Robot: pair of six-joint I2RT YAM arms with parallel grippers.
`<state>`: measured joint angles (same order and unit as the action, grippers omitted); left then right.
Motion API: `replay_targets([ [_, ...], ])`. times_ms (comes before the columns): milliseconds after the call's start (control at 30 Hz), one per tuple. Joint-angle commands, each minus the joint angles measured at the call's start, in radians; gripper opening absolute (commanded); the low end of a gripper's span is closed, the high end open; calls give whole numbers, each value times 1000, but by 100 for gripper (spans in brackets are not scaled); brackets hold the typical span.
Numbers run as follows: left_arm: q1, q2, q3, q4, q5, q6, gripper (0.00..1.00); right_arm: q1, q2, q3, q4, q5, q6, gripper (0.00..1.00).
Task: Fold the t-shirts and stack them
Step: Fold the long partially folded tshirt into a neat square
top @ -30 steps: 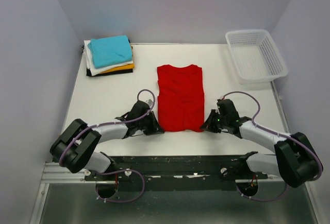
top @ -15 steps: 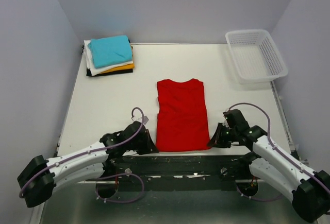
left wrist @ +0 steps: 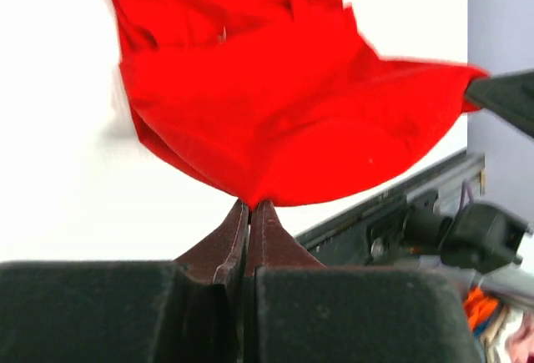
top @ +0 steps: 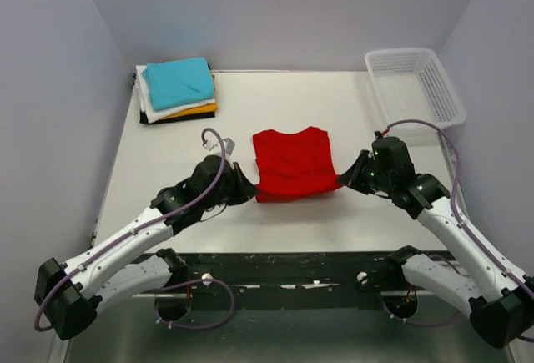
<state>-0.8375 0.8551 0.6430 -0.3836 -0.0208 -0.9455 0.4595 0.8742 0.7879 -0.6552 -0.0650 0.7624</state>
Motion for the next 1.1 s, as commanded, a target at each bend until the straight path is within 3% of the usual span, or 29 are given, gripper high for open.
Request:
replay_targets([
  [0, 145, 100, 136, 27, 10, 130, 0, 5, 104, 95, 76, 175, -5, 4],
  [200, 253, 272, 305, 37, 48, 197, 0, 1, 288, 268, 105, 397, -24, 1],
  [333, 316, 387, 409, 42, 85, 234, 0, -27, 386, 354, 161, 415, -69, 1],
  [800, 454, 748, 689, -53, 126, 292, 0, -168, 734, 507, 335, 211, -162, 1],
  [1067, 512, 913, 782, -60, 201, 294, 0, -187, 943, 588, 406, 123, -176, 1],
])
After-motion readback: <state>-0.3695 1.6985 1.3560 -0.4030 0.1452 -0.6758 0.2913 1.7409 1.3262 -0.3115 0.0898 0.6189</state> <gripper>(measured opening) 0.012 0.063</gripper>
